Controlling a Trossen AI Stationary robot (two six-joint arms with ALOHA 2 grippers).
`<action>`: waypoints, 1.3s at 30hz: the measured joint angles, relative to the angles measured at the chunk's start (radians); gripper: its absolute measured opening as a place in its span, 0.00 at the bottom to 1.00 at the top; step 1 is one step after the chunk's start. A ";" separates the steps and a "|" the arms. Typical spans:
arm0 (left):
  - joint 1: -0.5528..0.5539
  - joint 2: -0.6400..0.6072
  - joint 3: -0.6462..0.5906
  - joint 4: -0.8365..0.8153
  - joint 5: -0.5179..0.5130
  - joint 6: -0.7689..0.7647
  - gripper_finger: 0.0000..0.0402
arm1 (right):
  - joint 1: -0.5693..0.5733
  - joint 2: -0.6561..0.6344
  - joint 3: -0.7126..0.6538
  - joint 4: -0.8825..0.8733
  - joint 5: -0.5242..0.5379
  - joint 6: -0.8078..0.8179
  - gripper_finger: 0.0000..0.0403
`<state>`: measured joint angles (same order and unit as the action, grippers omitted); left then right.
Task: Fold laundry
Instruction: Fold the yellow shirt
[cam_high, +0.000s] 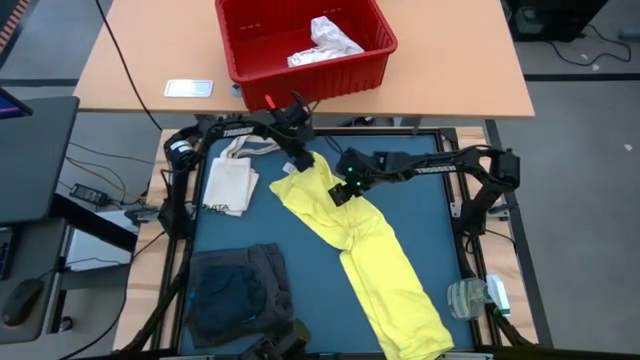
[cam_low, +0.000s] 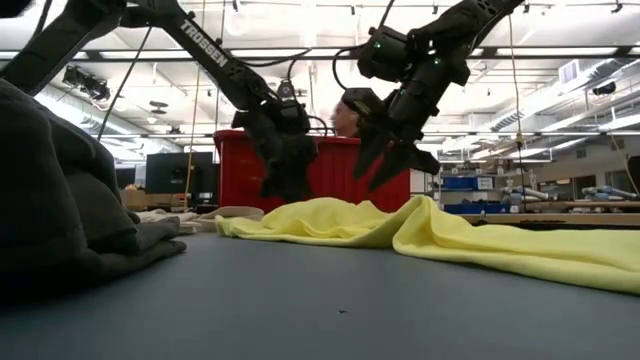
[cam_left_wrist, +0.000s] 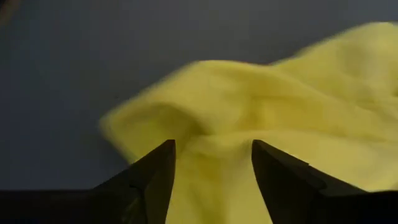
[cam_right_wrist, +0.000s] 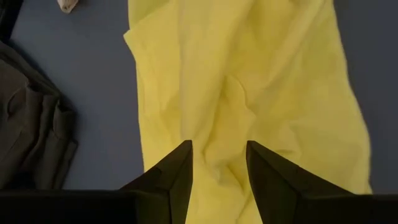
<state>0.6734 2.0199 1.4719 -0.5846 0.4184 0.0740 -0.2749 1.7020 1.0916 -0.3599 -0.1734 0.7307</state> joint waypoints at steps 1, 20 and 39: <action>0.003 0.003 0.000 0.004 -0.010 -0.002 0.51 | 0.000 -0.002 0.000 0.000 0.000 0.000 0.39; -0.004 -0.104 0.000 -0.308 0.049 0.161 0.01 | 0.011 -0.110 -0.046 -0.084 0.154 0.019 0.38; -0.033 -0.020 0.000 -0.003 0.007 -0.056 0.48 | 0.091 -0.108 -0.180 0.102 0.076 0.194 0.38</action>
<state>0.6406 1.9995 1.4715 -0.5875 0.4250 0.0177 -0.1841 1.5940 0.9120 -0.2577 -0.0975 0.9248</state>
